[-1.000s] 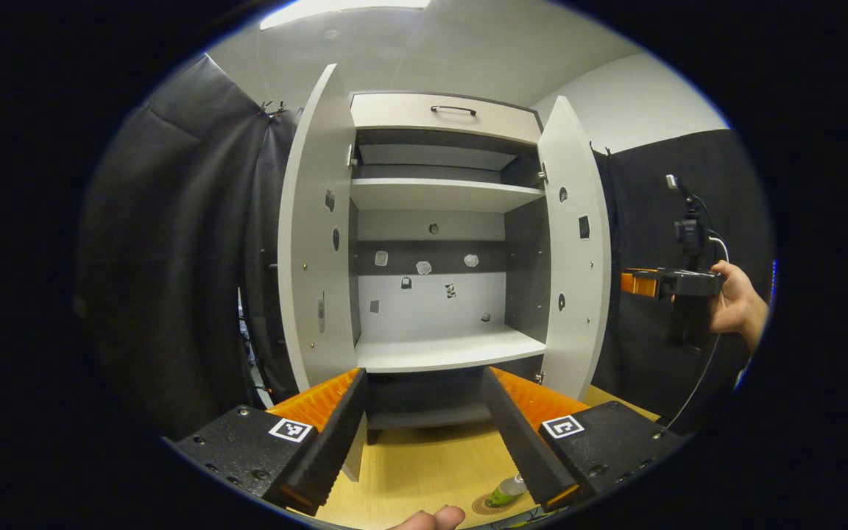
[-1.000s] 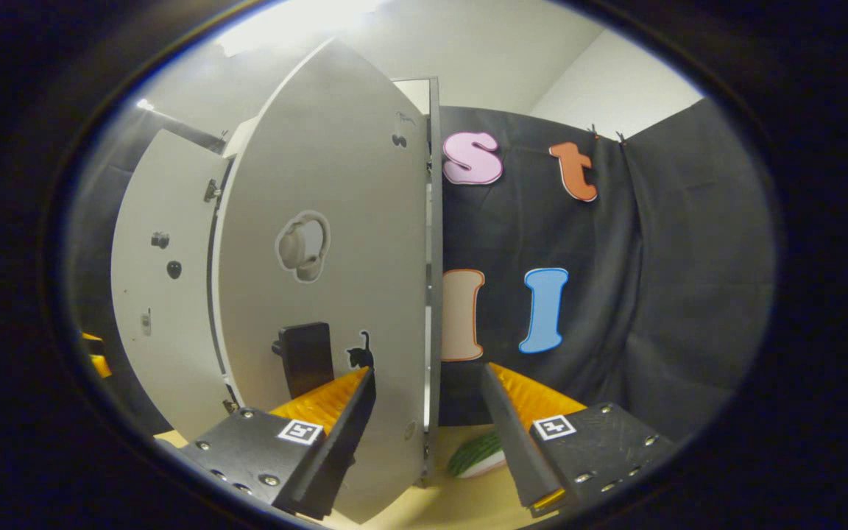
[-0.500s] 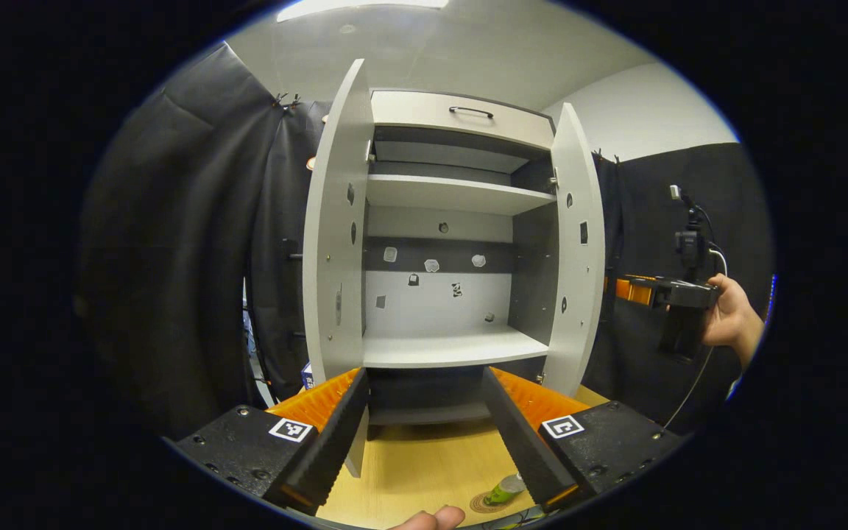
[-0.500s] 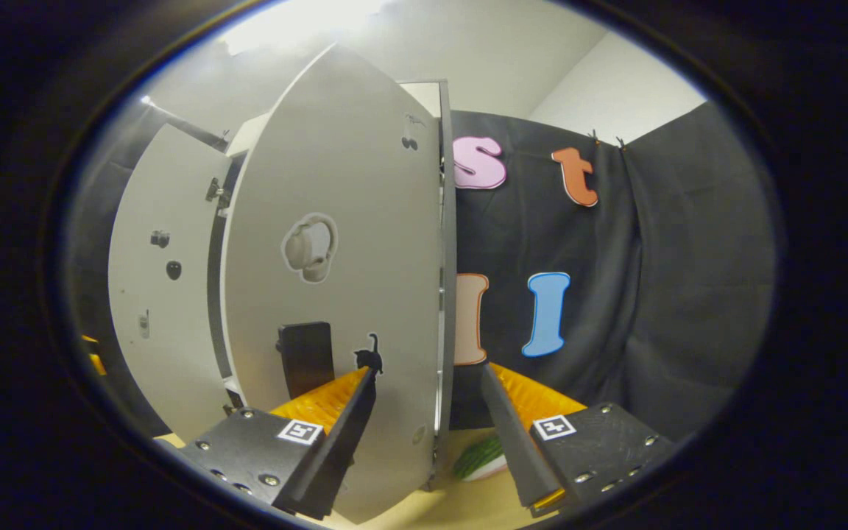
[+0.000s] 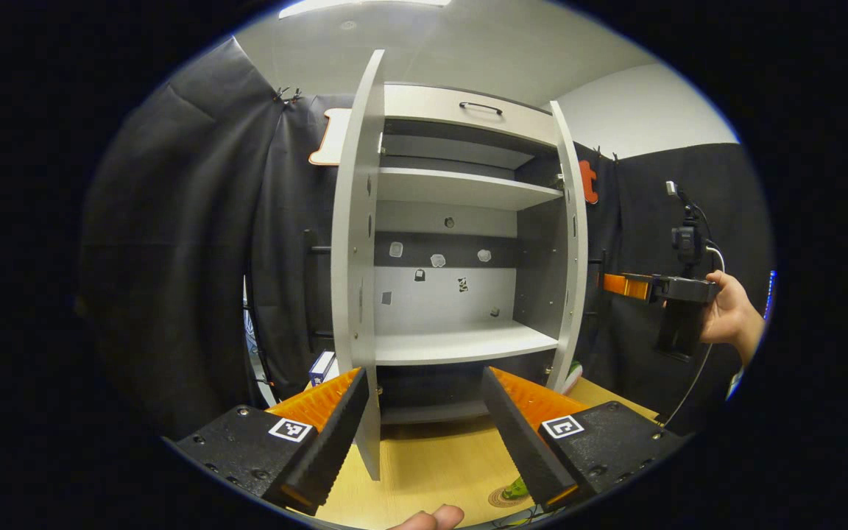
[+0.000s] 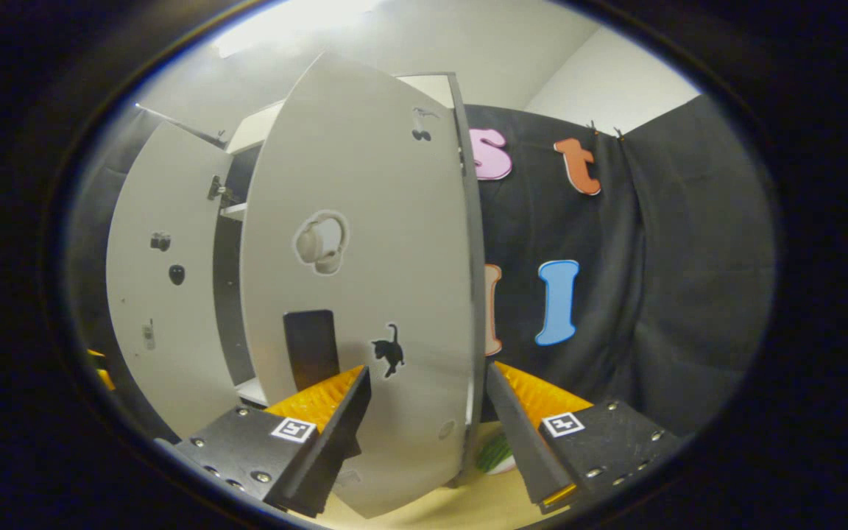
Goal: Grasp the bottle in the cabinet with the left hand and place it on the coaster, then close the right door with the right hand and the left door with the left hand.
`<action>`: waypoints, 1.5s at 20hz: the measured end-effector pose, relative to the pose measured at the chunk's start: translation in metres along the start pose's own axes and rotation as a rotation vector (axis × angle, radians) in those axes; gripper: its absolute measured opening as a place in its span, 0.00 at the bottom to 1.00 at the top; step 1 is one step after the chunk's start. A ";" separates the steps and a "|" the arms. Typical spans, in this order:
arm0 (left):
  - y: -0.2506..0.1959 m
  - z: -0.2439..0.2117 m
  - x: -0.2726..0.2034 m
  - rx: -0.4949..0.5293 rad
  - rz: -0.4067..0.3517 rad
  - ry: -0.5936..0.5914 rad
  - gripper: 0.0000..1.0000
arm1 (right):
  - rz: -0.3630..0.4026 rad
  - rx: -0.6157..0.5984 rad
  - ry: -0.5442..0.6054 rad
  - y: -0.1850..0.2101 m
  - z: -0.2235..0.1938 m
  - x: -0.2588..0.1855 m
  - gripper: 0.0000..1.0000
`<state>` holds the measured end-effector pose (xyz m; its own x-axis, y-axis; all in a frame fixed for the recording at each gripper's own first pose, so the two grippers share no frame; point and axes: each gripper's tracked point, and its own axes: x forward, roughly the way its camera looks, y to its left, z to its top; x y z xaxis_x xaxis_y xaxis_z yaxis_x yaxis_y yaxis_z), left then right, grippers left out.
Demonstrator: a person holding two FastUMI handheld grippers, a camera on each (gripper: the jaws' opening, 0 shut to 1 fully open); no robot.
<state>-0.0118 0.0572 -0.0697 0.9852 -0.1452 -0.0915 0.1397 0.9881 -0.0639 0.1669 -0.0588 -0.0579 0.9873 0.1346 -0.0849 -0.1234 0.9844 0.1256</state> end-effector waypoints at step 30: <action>0.164 0.051 0.095 -0.023 0.062 -0.052 0.89 | -0.021 -0.065 -0.047 0.032 -0.020 -0.095 0.97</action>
<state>0.1096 0.2076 -0.0386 0.9958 -0.0802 -0.0443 0.0764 0.9937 -0.0821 0.0675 -0.0379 -0.0655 0.9931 0.1099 -0.0402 -0.1074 0.9924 0.0593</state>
